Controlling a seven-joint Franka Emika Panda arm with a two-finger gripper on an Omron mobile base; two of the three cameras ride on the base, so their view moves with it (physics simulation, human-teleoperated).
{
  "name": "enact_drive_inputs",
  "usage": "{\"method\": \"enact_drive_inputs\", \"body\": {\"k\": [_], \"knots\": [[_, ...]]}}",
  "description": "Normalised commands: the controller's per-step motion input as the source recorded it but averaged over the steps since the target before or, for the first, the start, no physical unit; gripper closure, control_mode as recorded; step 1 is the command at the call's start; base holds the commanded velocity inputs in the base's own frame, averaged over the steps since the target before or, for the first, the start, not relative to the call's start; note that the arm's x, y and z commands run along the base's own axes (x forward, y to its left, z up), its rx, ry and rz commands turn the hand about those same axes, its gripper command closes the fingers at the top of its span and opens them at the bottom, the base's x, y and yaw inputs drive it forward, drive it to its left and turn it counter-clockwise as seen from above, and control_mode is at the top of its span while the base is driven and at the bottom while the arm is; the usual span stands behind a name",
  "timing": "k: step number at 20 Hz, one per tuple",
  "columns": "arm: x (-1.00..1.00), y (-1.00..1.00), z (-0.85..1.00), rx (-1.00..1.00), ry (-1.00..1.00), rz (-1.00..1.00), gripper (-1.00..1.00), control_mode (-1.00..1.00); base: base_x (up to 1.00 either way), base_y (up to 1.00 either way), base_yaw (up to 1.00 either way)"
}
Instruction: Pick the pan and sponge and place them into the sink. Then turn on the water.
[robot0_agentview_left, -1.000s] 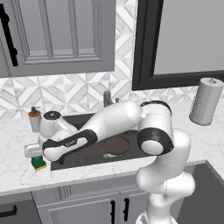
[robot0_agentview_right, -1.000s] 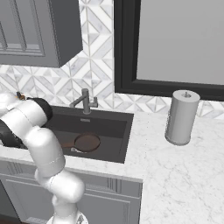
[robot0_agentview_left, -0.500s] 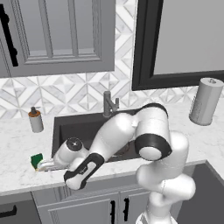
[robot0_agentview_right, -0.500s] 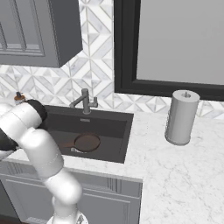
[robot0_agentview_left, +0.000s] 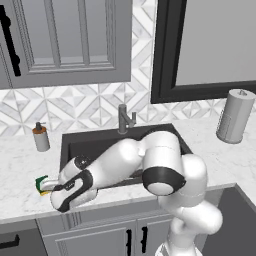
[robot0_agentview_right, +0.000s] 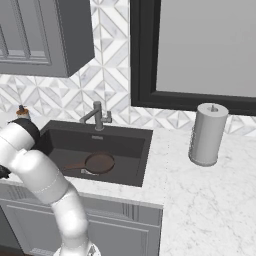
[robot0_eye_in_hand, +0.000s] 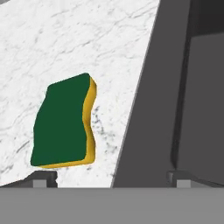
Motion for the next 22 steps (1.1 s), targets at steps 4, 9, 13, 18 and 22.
{"method": "enact_drive_inputs", "body": {"k": [4,9,13,18,22], "knots": [[0.19,0.07,0.19,-0.02,0.01,0.05,-1.0,-1.0,0.0,0.0,0.0],[0.19,0.18,0.41,-0.04,0.07,0.05,-1.0,-1.0,0.0,0.0,0.0],[0.1,0.03,0.69,-0.02,0.07,0.06,-1.0,-1.0,0.0,0.0,0.0],[0.03,0.0,0.87,-0.01,0.1,0.11,-1.0,-1.0,0.0,0.0,0.0],[0.01,0.04,0.76,-0.05,0.12,0.11,-1.0,-1.0,0.0,0.0,0.0]]}}
